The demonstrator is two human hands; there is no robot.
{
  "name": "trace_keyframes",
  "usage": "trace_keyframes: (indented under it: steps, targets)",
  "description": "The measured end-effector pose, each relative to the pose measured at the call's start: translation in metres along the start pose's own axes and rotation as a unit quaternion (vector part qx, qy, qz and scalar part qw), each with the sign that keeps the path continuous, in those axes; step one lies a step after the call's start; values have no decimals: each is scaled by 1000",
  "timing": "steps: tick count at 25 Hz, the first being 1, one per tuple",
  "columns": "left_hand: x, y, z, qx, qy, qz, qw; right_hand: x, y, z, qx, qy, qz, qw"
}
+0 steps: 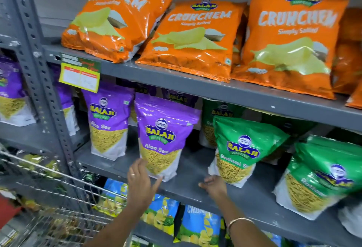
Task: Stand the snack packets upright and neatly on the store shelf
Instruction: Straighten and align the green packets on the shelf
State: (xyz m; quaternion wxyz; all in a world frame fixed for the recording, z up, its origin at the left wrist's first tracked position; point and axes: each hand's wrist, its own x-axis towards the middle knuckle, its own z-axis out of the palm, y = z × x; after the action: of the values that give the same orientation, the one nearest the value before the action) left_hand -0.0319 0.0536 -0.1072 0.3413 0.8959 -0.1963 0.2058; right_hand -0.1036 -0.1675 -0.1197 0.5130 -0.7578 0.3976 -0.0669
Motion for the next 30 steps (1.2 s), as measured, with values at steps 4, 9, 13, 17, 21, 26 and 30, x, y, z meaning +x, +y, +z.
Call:
trace_keyframes:
  steps: [4, 9, 13, 17, 21, 26, 30]
  targets:
    - [-14, 97, 50, -112, -99, 129, 980, 18, 55, -91, -42, 100, 99, 989]
    - [41, 167, 103, -294, -363, -78, 881, 35, 36, -160, 3, -14, -81, 997]
    - [41, 170, 104, -314, -363, -116, 869, 38, 16, -161, 82, -184, -157, 967]
    - [23, 155, 80, -265, -328, -160, 893, 20, 22, -142, 58, -161, -148, 974]
    - [11, 148, 51, -201, -321, -178, 908, -22, -12, -145, 133, -231, -158, 951]
    - [16, 149, 44, -193, -331, -161, 909, -52, -121, -196, 1, -38, -302, 953]
    - [12, 148, 44, -237, -328, -154, 901, -71, -146, -201, -263, 38, -345, 900]
